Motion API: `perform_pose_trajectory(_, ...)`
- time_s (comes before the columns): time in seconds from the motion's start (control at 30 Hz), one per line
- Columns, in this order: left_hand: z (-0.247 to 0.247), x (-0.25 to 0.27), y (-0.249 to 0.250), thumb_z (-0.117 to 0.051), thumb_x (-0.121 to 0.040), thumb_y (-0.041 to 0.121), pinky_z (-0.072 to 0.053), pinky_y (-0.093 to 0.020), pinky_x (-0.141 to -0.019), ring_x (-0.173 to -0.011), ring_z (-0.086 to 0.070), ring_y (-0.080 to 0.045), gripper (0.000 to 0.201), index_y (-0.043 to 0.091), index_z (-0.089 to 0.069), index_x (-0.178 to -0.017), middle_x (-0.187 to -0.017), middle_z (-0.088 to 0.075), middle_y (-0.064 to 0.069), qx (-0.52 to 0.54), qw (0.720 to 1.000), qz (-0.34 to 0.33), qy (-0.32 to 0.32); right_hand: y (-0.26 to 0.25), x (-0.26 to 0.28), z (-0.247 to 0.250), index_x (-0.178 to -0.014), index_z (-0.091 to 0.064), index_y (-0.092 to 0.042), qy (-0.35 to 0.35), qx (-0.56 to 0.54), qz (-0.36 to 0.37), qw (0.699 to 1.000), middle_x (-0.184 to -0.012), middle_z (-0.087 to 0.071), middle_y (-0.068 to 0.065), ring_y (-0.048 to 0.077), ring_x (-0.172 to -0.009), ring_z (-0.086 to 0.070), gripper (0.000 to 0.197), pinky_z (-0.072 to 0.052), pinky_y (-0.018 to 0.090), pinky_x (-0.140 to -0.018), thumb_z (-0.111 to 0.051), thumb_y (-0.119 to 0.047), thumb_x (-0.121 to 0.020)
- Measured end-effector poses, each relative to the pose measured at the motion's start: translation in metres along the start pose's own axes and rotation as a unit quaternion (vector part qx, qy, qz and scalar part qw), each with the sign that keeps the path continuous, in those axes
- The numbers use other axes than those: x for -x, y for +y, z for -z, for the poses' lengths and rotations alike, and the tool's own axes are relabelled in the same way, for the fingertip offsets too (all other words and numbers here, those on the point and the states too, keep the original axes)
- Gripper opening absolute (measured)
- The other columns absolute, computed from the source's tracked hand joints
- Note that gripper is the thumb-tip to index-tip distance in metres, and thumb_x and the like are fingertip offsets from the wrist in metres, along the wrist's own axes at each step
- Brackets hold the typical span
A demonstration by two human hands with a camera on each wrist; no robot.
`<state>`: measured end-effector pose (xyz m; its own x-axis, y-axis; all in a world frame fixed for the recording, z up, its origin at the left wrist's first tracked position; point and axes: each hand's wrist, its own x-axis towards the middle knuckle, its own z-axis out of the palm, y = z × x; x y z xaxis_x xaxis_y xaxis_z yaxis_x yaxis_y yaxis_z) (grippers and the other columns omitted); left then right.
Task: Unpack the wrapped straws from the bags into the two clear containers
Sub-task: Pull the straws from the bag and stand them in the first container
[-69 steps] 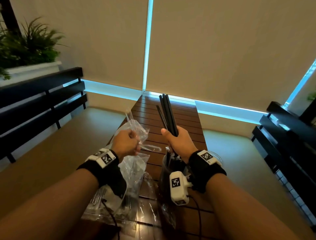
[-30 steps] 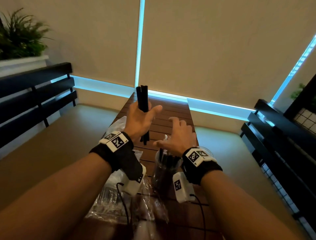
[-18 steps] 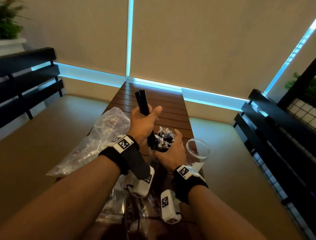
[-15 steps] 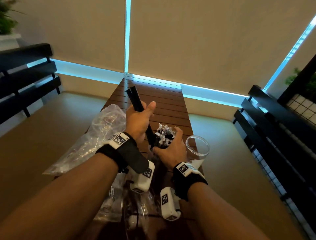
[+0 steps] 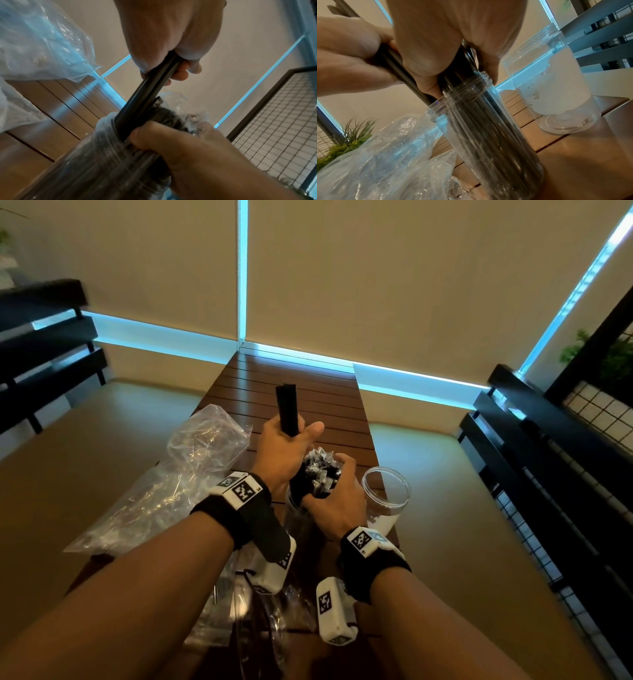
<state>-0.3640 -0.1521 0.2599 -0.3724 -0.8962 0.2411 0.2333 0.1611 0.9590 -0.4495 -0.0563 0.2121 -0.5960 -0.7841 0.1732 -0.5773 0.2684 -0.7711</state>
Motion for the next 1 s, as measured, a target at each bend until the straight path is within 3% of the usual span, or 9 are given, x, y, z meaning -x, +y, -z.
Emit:
perform_pose_trajectory(0.1,-0.002,0.003,-0.004,-0.075,-0.087,0.026,-0.049,-0.038,-0.064,-0.058,-0.045,-0.014,0.040,0.021,-0.042,-0.065,-0.058,-0.042,0.009,-0.072,0.996,-0.023,-0.042,0.003,-0.001,0.000,-0.131,-0.024,-0.040,-0.008,-0.012,0.003,1.000,-0.126,-0.058,-0.001,0.020,-0.106,-0.063,0.088,-0.055,0.042,-0.089,-0.082,-0.041,-0.064)
perform_pose_trajectory(0.23,-0.008,0.012,-0.022,-0.075,-0.084,0.044,-0.042,-0.024,-0.059,-0.061,-0.047,-0.010,0.041,0.029,-0.044,-0.061,-0.074,-0.047,-0.003,-0.159,0.985,-0.046,-0.040,0.006,-0.002,0.001,-0.134,-0.024,-0.038,-0.043,-0.038,0.011,0.998,-0.124,-0.058,-0.002,0.019,-0.107,-0.063,0.098,-0.056,0.042,-0.088,-0.082,-0.043,-0.056)
perform_pose_trajectory(0.3,-0.005,0.017,-0.038,-0.073,-0.080,0.054,-0.051,-0.034,-0.058,-0.066,-0.053,-0.015,0.040,0.030,-0.049,-0.060,-0.084,-0.052,-0.017,-0.161,0.986,-0.027,-0.029,0.007,-0.003,0.003,-0.137,-0.022,-0.039,-0.063,-0.036,0.021,0.997,-0.127,-0.055,0.000,0.019,-0.110,-0.062,0.105,-0.055,0.043,-0.091,-0.081,-0.046,-0.050)
perform_pose_trajectory(0.4,0.002,0.022,-0.050,-0.070,-0.077,0.065,-0.058,-0.054,-0.077,-0.082,-0.063,-0.026,0.041,0.026,-0.059,-0.067,-0.096,-0.058,-0.022,-0.175,0.983,0.021,-0.052,0.009,-0.004,0.004,-0.138,-0.021,-0.040,-0.077,-0.021,0.023,0.997,-0.128,-0.054,0.000,0.018,-0.108,-0.062,0.107,-0.055,0.041,-0.091,-0.081,-0.049,-0.050)
perform_pose_trajectory(0.5,0.011,0.028,-0.034,-0.079,-0.074,0.054,-0.052,-0.035,-0.095,-0.108,-0.057,-0.017,0.037,0.025,-0.065,-0.092,-0.118,-0.052,-0.007,-0.197,0.978,0.014,-0.068,0.011,-0.005,0.002,-0.134,-0.025,-0.040,-0.070,-0.018,0.019,0.997,-0.123,-0.058,-0.001,0.019,-0.103,-0.064,0.101,-0.057,0.042,-0.086,-0.081,-0.049,-0.051)
perform_pose_trajectory(0.63,0.020,0.023,0.005,-0.078,-0.075,0.055,-0.035,-0.010,-0.086,-0.120,-0.047,-0.005,0.084,0.027,-0.038,-0.143,-0.143,-0.037,0.004,-0.276,0.955,-0.073,-0.083,0.010,-0.005,0.003,-0.131,-0.028,-0.038,-0.067,-0.008,0.018,0.998,-0.120,-0.058,-0.003,0.019,-0.103,-0.063,0.096,-0.057,0.042,-0.085,-0.082,-0.045,-0.051)
perform_pose_trajectory(0.73,0.015,0.008,0.032,-0.067,-0.089,0.047,-0.043,-0.026,-0.100,-0.126,-0.049,-0.013,0.069,0.023,-0.040,-0.147,-0.146,-0.043,-0.002,-0.384,0.896,-0.189,-0.118,0.010,-0.006,0.002,-0.133,-0.027,-0.035,-0.064,0.000,0.023,0.998,-0.124,-0.057,-0.001,0.020,-0.107,-0.061,0.097,-0.055,0.042,-0.088,-0.082,-0.045,-0.053)
perform_pose_trajectory(0.83,0.004,0.006,0.044,-0.049,-0.101,0.034,-0.041,-0.038,-0.108,-0.129,-0.051,-0.022,0.043,0.011,-0.055,-0.137,-0.140,-0.055,-0.009,-0.506,0.814,-0.204,-0.199,0.011,-0.006,0.002,-0.133,-0.027,-0.035,-0.062,0.004,0.024,0.998,-0.126,-0.058,-0.001,0.020,-0.109,-0.062,0.098,-0.056,0.043,-0.089,-0.083,-0.048,-0.054)
perform_pose_trajectory(1.0,-0.003,0.018,0.025,-0.032,-0.106,0.034,-0.024,-0.044,-0.120,-0.145,-0.034,-0.021,0.048,0.008,-0.049,-0.143,-0.154,-0.043,-0.009,-0.515,0.818,-0.170,-0.189,0.013,-0.008,0.002,-0.133,-0.027,-0.034,-0.065,0.013,0.034,0.997,-0.124,-0.058,-0.002,0.019,-0.106,-0.062,0.098,-0.056,0.041,-0.086,-0.084,-0.050,-0.055)
